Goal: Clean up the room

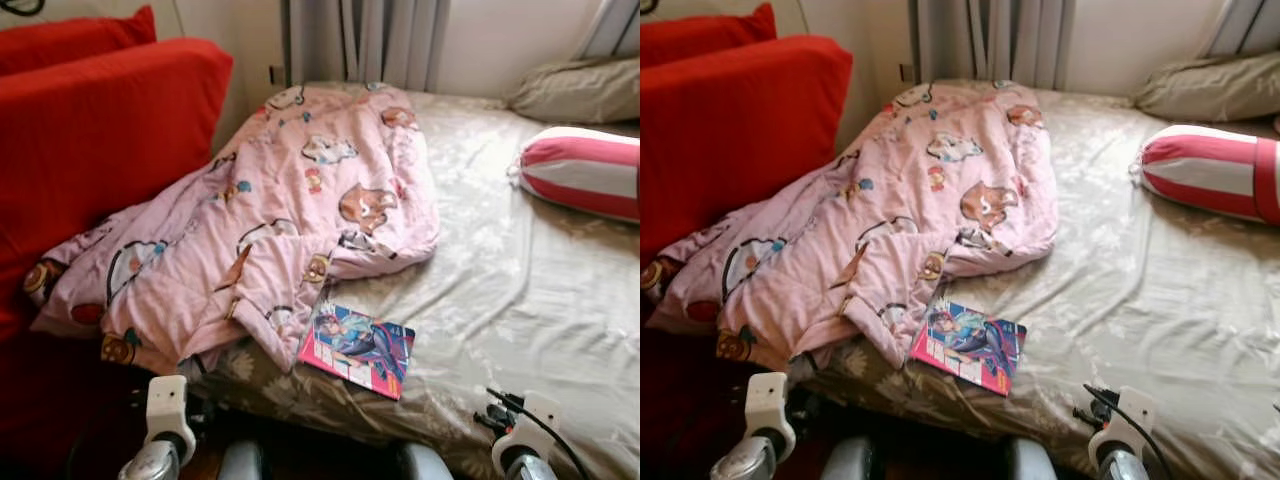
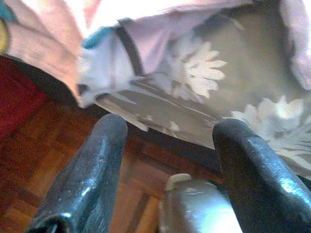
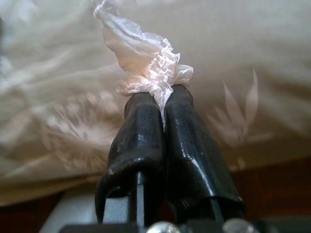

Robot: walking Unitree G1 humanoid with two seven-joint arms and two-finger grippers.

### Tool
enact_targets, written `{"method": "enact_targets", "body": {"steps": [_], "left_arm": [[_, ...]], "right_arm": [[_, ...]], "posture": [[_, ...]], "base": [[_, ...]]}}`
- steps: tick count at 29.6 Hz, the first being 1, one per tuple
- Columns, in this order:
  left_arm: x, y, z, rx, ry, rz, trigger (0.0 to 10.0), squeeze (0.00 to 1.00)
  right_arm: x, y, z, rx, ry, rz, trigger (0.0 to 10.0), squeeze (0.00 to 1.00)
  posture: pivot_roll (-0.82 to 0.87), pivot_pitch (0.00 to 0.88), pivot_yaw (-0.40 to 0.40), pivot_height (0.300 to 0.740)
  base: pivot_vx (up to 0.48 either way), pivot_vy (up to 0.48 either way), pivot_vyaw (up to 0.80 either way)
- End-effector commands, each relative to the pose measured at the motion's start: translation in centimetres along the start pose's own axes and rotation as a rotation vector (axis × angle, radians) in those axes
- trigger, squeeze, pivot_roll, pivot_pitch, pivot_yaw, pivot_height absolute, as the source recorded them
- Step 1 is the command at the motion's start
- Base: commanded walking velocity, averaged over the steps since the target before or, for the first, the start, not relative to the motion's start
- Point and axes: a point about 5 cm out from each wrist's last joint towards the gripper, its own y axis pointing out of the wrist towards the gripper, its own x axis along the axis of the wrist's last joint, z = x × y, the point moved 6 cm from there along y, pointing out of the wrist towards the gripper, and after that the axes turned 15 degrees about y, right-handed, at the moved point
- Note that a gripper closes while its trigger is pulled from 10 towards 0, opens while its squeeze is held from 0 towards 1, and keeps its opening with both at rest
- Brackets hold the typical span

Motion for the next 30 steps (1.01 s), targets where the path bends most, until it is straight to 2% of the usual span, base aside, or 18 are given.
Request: {"method": "enact_targets", "body": {"steps": [1, 2, 6, 8, 15, 18, 23, 25, 27, 30], "left_arm": [[-1.2, 0.0, -0.4, 0.002, -0.020, 0.057, 10.0, 0.00], [-1.6, 0.1, -1.0, -0.012, -0.015, 0.079, 10.0, 0.00], [-2.4, -0.1, -1.2, -0.003, -0.032, 0.104, 10.0, 0.00], [-3.3, -0.5, -1.2, -0.003, -0.037, 0.127, 10.0, 0.00], [-5.8, -1.6, -0.1, 0.009, -0.034, 0.214, 10.0, 0.00], [-6.8, -2.0, 0.0, 0.010, -0.049, 0.247, 10.0, 0.00], [-7.6, -2.4, -0.1, 0.013, -0.069, 0.272, 10.0, 0.00], [-8.2, -2.7, -0.4, 0.004, -0.075, 0.292, 10.0, 0.00], [-8.4, -2.8, -0.5, -0.004, -0.071, 0.300, 10.0, 0.00], [-9.0, -3.2, -0.1, 0.005, -0.080, 0.320, 10.0, 0.00]], "right_arm": [[-1.4, -0.1, -0.1, -0.013, -0.017, 0.074, 10.0, 0.00], [-1.9, -0.3, -0.5, -0.012, -0.037, 0.100, 10.0, 0.00], [-2.5, -0.7, -2.0, -0.061, -0.018, 0.121, 10.0, 0.00], [-3.5, -1.2, -2.6, -0.061, -0.071, 0.163, 10.0, 0.00], [-3.6, -1.6, -3.7, -0.087, -0.054, 0.160, 10.0, 0.00], [-3.7, -2.0, -4.6, -0.097, -0.068, 0.166, 10.0, 0.00], [-3.8, -2.2, -4.9, -0.080, -0.092, 0.181, 10.0, 0.00], [-4.3, -2.4, -4.9, -0.063, -0.133, 0.205, 10.0, 0.00], [-4.5, -2.4, -5.1, -0.068, -0.119, 0.218, 10.0, 0.00], [-4.8, -2.7, -5.4, -0.075, -0.135, 0.224, 10.0, 0.00]], "posture": [[0.03, 0.000, -0.021, 0.637], [0.04, 0.000, -0.036, 0.647], [0.04, 0.000, -0.043, 0.672], [0.05, 0.000, -0.049, 0.687], [0.05, 0.000, -0.049, 0.737], [0.07, 0.000, -0.061, 0.740], [0.07, 0.000, -0.062, 0.740], [0.08, 0.000, -0.048, 0.740], [0.08, 0.000, -0.042, 0.740], [0.09, 0.000, -0.041, 0.740]], "base": [[0.000, 0.000, 0.00], [0.000, 0.000, 0.00], [0.000, 0.000, 0.00], [0.000, 0.000, 0.00], [0.000, 0.000, 0.00], [0.000, 0.000, 0.00], [0.000, 0.000, 0.00], [0.000, 0.000, 0.00], [0.000, 0.000, 0.00], [0.000, 0.000, 0.00]]}}
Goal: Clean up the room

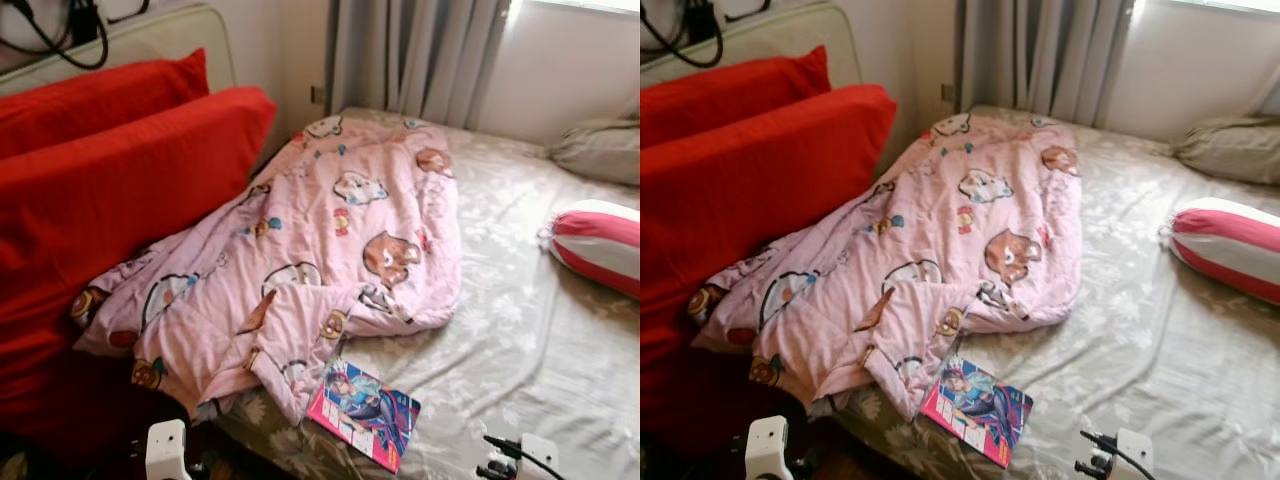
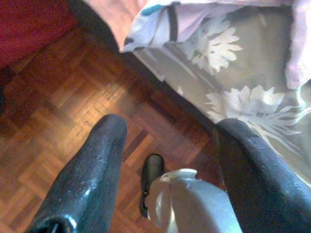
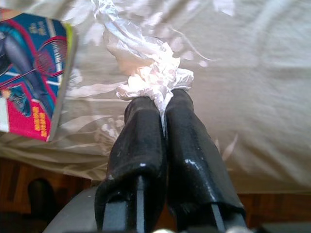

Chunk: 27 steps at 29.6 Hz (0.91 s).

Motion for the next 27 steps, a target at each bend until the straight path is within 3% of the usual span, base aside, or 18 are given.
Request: {"method": "enact_targets", "body": {"steps": [1, 9, 14, 27], "left_arm": [[-1.8, -0.5, 0.7, 0.003, -0.003, 0.056, 10.0, 0.00], [-4.3, -1.4, 1.2, 0.043, -0.046, 0.104, 10.0, 0.00], [-5.1, -1.5, -0.4, 0.000, -0.004, 0.125, 10.0, 0.00], [-4.6, -1.4, -0.1, 0.014, -0.011, 0.109, 10.0, 0.00]], "right_arm": [[-0.6, -0.2, -0.8, -0.037, 0.018, 0.013, 10.0, 0.00], [-2.0, -0.5, -0.3, -0.012, 0.004, 0.036, 10.0, 0.00], [-2.1, -0.4, -0.1, -0.026, 0.032, 0.029, 10.0, 0.00], [-2.5, -0.4, 0.2, -0.002, 0.008, 0.050, 10.0, 0.00]], "posture": [[0.09, 0.000, -0.054, 0.740], [0.08, 0.000, -0.053, 0.740], [0.09, 0.000, -0.031, 0.740], [0.09, 0.000, -0.025, 0.740]], "base": [[0.000, 0.000, 0.00], [0.000, 0.000, 0.00], [0.000, 0.000, 0.77], [0.000, 0.000, 0.79]]}}
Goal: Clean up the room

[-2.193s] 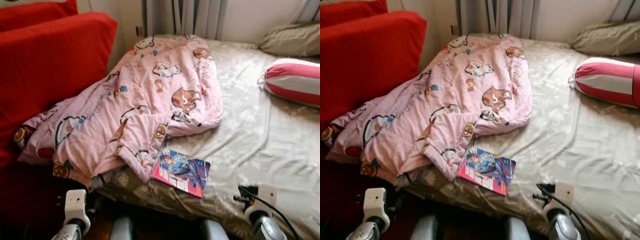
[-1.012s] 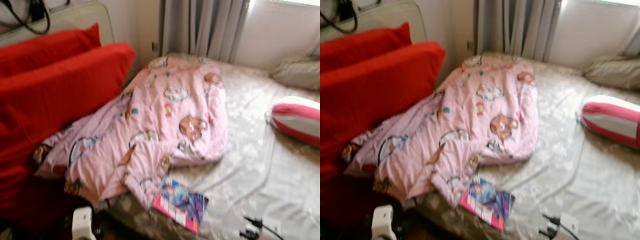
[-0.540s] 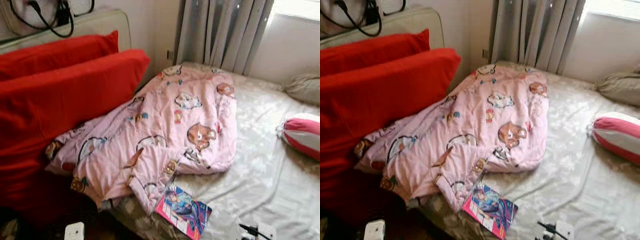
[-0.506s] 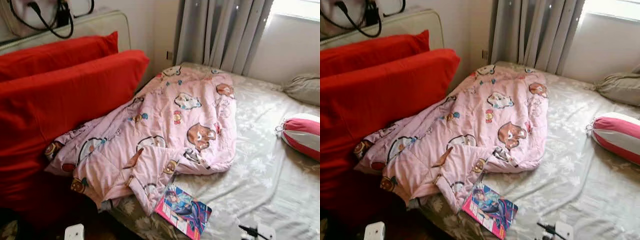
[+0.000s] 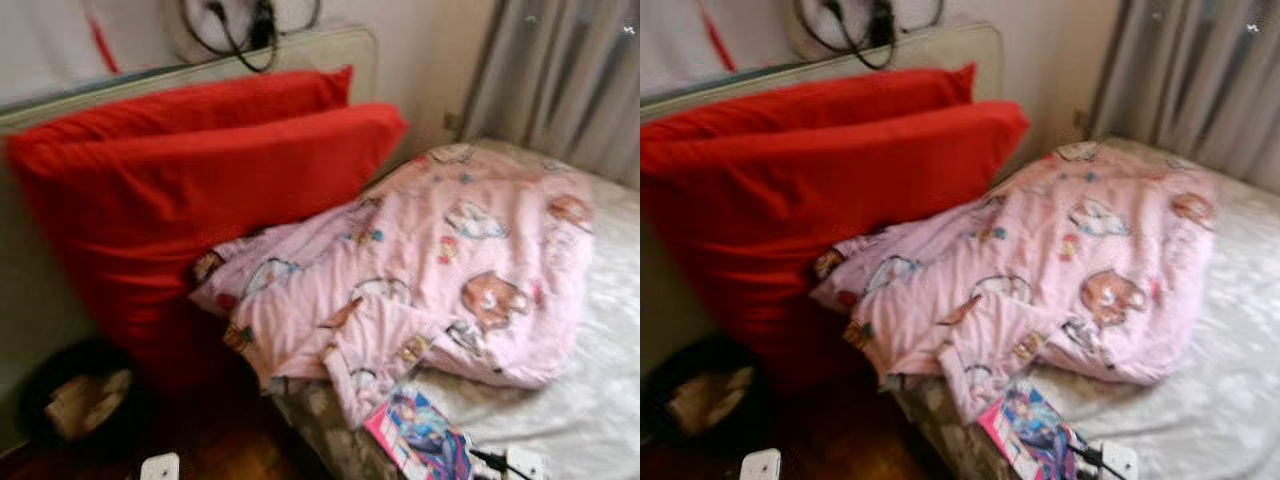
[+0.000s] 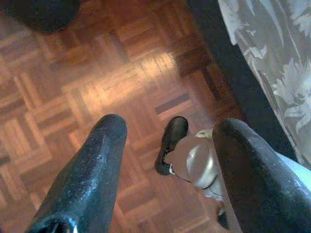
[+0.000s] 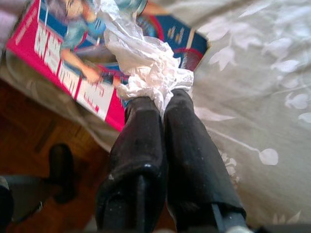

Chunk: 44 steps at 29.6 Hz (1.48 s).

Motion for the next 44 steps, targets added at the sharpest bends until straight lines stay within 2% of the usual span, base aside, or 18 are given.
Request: {"method": "enact_targets", "body": {"steps": [1, 4, 16, 44], "left_arm": [[-0.45, -0.15, 0.64, 0.016, -0.002, 0.013, 10.0, 0.00], [-0.63, -0.19, 0.65, 0.014, 0.003, 0.020, 10.0, 0.00], [-0.47, -0.10, 0.59, 0.013, -0.021, 0.023, 10.0, 0.00], [-0.40, -0.07, 0.88, 0.008, -0.010, 0.030, 10.0, 0.00]], "right_arm": [[0.43, 0.24, 0.76, 0.014, 0.003, -0.011, 10.0, 0.00], [0.26, 0.27, 0.96, 0.010, 0.011, -0.013, 10.0, 0.00], [0.68, 0.29, 0.70, -0.008, 0.033, -0.031, 10.0, 0.00], [0.46, 0.22, 0.49, -0.022, 0.050, -0.035, 10.0, 0.00]], "posture": [[0.08, 0.000, -0.026, 0.740], [0.08, 0.000, -0.027, 0.740], [0.09, 0.000, -0.035, 0.740], [0.09, 0.000, -0.026, 0.740]], "base": [[0.000, 0.000, 0.79], [0.000, 0.000, 0.79], [0.000, 0.000, 0.00], [0.000, 0.380, 0.00]]}}
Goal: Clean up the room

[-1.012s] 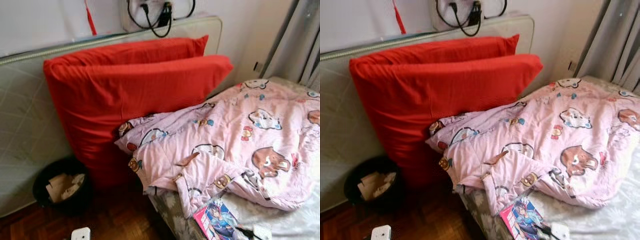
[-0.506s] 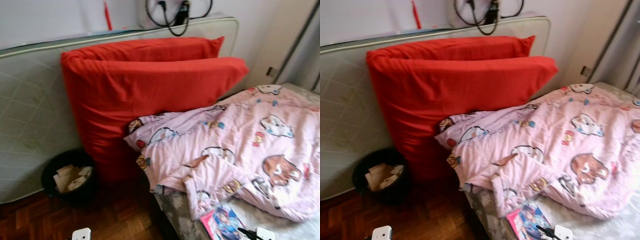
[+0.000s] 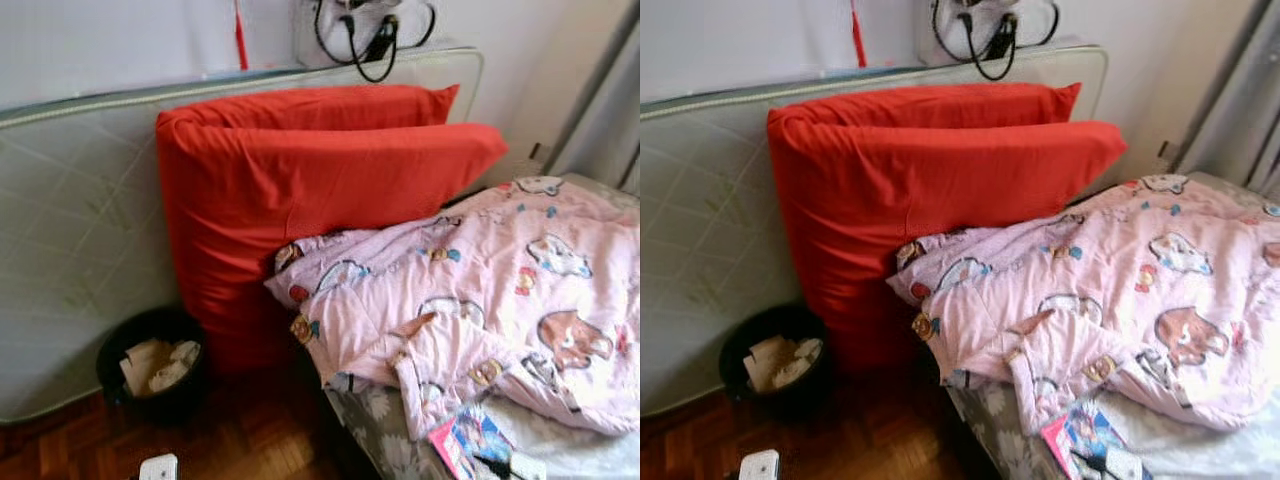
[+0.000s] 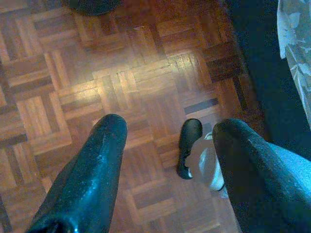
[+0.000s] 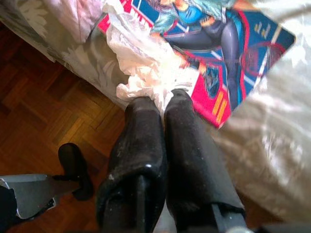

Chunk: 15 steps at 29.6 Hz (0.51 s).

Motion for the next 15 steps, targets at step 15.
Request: {"method": "enact_targets", "body": {"steps": [15], "left_arm": [[-0.12, -0.01, 0.22, -0.004, 0.006, 0.012, 10.0, 0.00]], "right_arm": [[0.43, 0.09, 0.21, -0.002, 0.026, -0.021, 10.0, 0.00]], "posture": [[0.09, 0.000, -0.024, 0.740]], "base": [[0.000, 0.480, 0.00]]}}
